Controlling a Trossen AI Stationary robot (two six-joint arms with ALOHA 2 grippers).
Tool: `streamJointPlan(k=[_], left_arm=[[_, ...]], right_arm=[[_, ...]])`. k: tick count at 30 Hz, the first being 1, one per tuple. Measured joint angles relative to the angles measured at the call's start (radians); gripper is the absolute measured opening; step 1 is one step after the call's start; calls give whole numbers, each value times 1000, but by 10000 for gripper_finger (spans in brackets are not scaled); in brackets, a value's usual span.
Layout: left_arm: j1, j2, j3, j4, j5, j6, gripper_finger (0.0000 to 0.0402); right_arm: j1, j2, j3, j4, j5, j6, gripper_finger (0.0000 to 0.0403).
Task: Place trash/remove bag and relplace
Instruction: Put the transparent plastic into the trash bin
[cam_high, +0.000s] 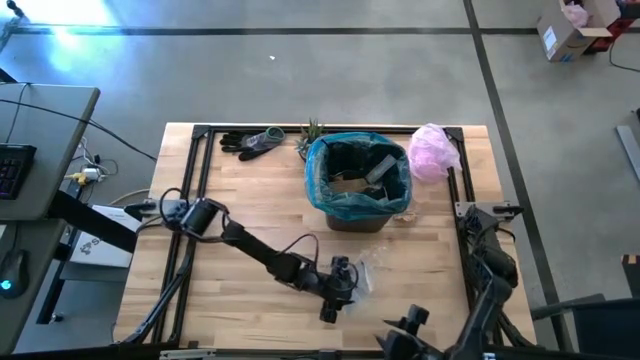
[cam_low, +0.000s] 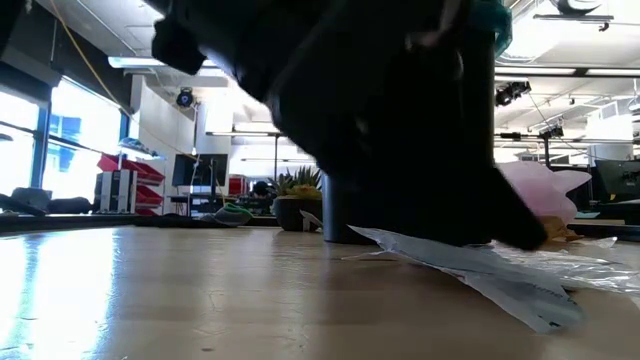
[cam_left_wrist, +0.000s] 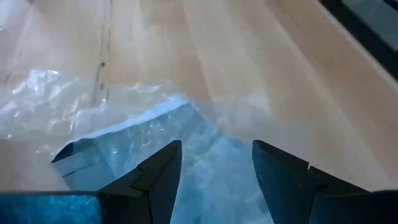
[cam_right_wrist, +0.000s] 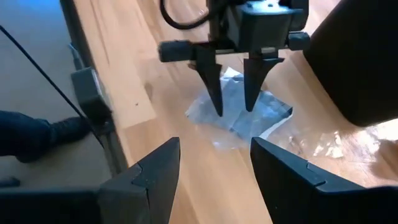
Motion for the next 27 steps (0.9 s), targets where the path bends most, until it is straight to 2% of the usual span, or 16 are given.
streamJointPlan(k=[7, 11, 15, 22, 27], left_arm=[[35, 14, 4, -85, 65, -62, 173], [40, 17, 5, -118, 67, -65, 156], [36, 17, 4, -113, 76, -59, 115], [31, 14, 3, -117, 149, -51, 11], [21, -9, -1, -131, 165, -58, 8]], right_arm=[[12, 0, 0, 1, 28, 15, 185], [12, 0, 0, 1, 38, 0, 185], [13, 0, 0, 0, 59, -7, 185], [12, -1, 0, 1, 62, -14, 185], [12, -1, 0, 1, 69, -15, 185]])
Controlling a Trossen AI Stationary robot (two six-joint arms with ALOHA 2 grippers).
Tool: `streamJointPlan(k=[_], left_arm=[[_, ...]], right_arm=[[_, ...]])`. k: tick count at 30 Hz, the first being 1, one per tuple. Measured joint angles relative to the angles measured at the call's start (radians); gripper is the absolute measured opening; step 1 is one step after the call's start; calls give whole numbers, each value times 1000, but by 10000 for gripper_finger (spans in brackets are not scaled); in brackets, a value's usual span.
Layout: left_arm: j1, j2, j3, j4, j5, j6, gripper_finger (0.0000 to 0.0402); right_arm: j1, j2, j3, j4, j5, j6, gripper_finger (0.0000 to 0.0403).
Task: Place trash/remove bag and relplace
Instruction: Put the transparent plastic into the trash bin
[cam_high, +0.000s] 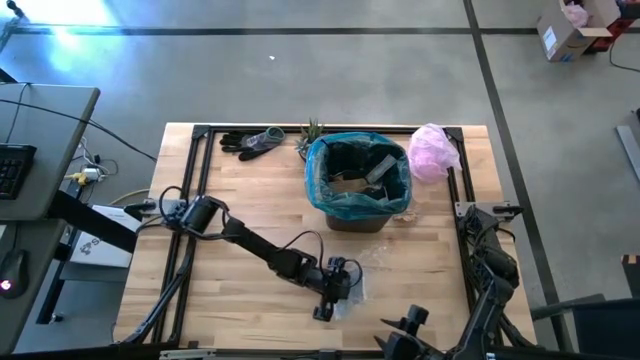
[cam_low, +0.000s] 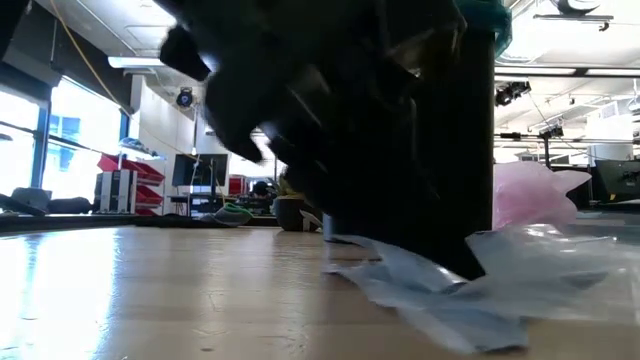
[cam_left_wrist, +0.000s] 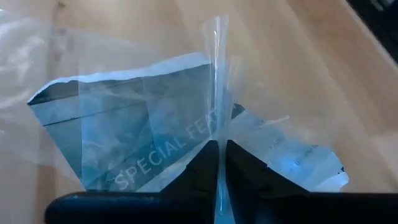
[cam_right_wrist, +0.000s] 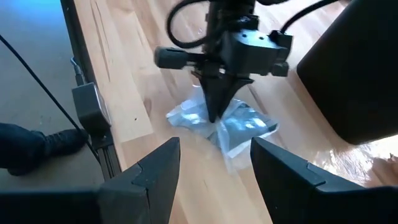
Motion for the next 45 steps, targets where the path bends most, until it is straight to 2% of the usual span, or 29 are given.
streamJointPlan(k=[16, 27, 45], left_arm=[[-31, -218, 3, -48, -60, 81, 0], [-27, -194, 0, -206, -74, 47, 0], [-27, -195, 1, -202, -101, 32, 1]], right_arm=[[-4, 0, 0, 0, 18, -19, 185], [-4, 0, 0, 0, 1, -15, 185], [-4, 0, 0, 0, -3, -8, 185]])
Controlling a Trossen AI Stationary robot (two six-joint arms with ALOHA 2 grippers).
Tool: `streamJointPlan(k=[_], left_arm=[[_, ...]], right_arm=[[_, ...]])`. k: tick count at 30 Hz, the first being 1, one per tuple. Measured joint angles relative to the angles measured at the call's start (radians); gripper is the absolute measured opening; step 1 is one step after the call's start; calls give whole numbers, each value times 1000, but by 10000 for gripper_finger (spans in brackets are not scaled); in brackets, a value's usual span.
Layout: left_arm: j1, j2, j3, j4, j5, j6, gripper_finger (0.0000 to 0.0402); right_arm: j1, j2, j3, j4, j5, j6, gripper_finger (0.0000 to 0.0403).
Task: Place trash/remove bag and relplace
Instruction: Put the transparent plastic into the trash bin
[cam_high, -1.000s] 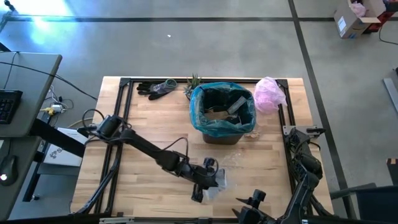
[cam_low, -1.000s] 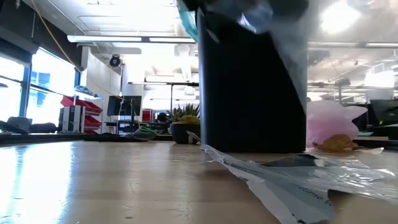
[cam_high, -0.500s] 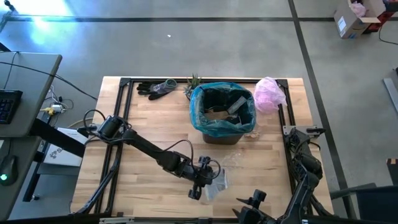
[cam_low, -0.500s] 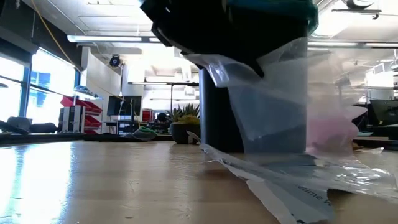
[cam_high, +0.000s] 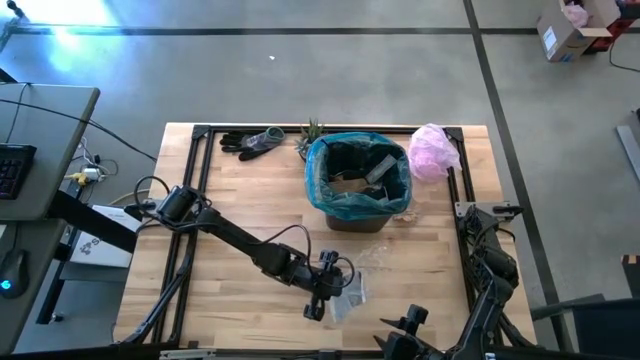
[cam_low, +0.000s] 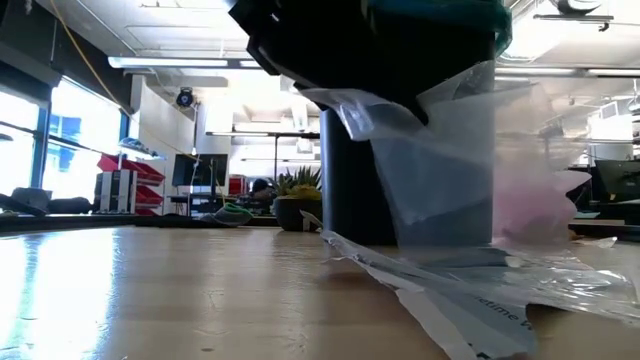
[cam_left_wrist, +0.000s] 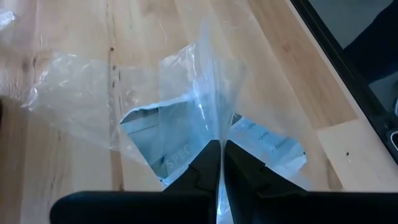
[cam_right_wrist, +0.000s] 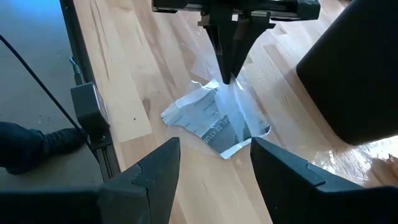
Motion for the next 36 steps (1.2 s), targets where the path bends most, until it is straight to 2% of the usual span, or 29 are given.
streamJointPlan(k=[5, 17, 24, 31, 36], left_arm=[[0, 0, 0, 6, -29, 1, 3], [0, 0, 0, 5, -34, 0, 41], [-1, 0, 0, 4, -129, 20, 4], [-1, -13, 0, 21, -155, 47, 0], [-2, -97, 1, 68, -199, 109, 0]], right_arm=[[0, 0, 0, 0, 0, 0, 185], [0, 0, 0, 0, 0, 0, 185], [0, 0, 0, 0, 0, 0, 185], [0, 0, 0, 0, 1, 0, 185], [0, 0, 0, 0, 25, 10, 185]])
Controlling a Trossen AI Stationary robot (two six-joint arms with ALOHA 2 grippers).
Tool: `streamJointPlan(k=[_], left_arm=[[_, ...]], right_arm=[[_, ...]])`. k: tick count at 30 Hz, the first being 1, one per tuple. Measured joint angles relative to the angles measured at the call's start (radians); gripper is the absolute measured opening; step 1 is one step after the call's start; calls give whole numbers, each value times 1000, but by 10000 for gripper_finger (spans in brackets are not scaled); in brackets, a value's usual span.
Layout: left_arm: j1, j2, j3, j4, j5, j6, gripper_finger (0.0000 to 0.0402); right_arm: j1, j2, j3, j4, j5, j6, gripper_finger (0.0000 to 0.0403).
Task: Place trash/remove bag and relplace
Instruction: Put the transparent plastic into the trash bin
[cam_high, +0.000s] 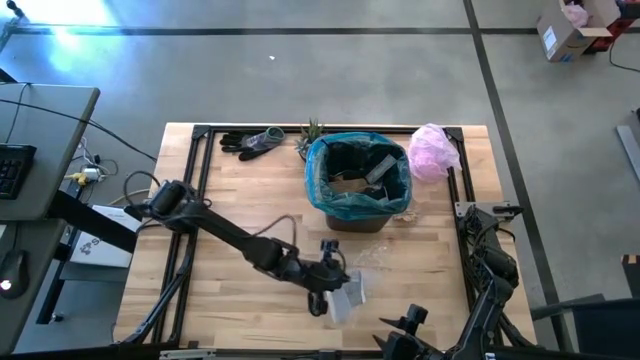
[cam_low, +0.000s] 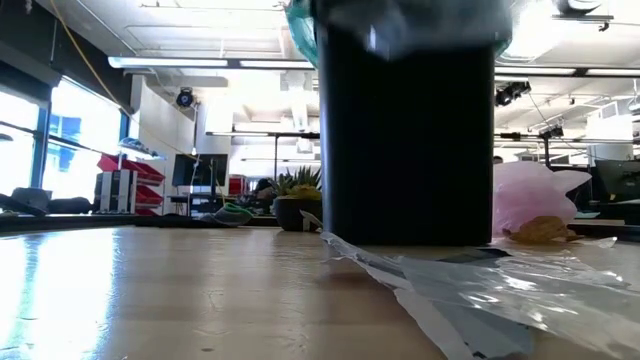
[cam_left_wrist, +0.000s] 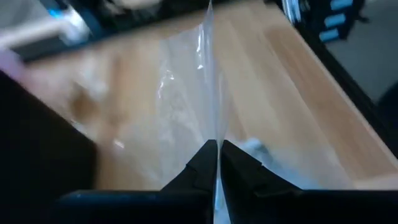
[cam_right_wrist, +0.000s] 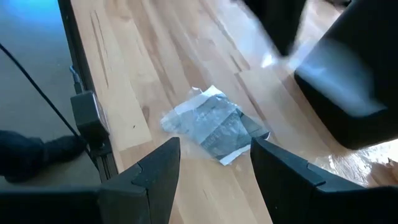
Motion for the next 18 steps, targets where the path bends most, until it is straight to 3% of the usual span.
streamJointPlan(k=[10, 18], left_arm=[[95, -269, 1, 55, -180, 235, 0], [317, -366, 1, 76, -100, 255, 0]], right_arm=[[-2, 0, 0, 0, 46, 7, 185], [-9, 9, 0, 6, 81, 7, 185]])
